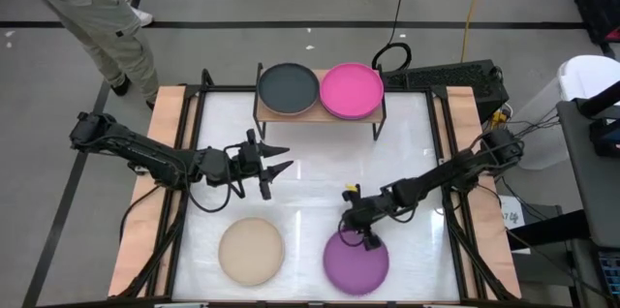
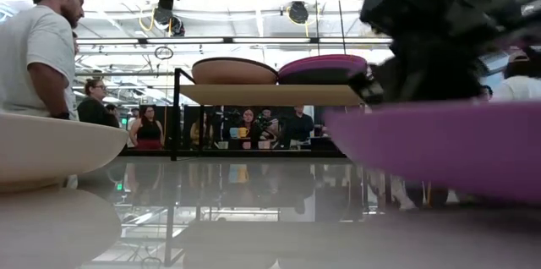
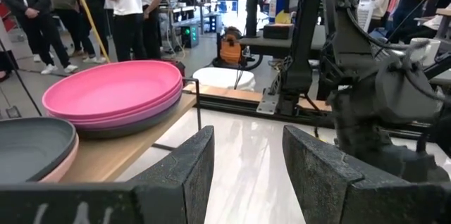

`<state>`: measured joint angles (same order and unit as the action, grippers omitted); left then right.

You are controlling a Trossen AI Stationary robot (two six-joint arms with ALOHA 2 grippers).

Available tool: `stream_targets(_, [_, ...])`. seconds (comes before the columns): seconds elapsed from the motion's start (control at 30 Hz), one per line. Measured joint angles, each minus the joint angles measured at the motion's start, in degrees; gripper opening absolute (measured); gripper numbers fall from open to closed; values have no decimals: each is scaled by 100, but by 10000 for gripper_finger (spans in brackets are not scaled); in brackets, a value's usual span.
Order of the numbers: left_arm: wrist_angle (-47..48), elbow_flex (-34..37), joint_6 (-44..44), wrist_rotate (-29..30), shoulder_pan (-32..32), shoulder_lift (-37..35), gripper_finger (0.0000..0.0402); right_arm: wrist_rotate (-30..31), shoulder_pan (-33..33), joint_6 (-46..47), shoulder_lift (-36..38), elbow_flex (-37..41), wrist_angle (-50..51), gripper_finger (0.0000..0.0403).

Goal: Place and stack plates onto a shelf
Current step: Stack the purple plate on top of the black plate on the shelf

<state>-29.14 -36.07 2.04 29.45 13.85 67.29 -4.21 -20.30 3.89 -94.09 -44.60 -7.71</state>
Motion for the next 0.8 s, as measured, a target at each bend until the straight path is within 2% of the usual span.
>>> stream_targets(0.27, [-280, 0, -34, 6, 48, 0, 175, 752, 640, -549, 1264, 9, 160, 1])
stream_targets(0.4, [-315, 0, -131, 4, 57, 0, 175, 1144, 1335, -777, 2069, 9, 195, 1])
stream_targets(0.5, [-406, -2, -169, 6, 62, 2, 175, 1183, 2098, -871, 2585, 9, -79, 1])
stream_targets(0.63, [-536, -2, -430, 4, 134, 0, 175, 901, 3313, -863, 2965, -48, -1034, 1])
stream_targets(0.7, [-584, -2, -551, 4, 175, 0, 175, 365, 3968, -583, 2938, -287, -1401, 0])
stream_targets(0.8, [-586, -2, -647, 7, 235, 0, 175, -300, 4786, -265, 2575, -971, -1385, 0])
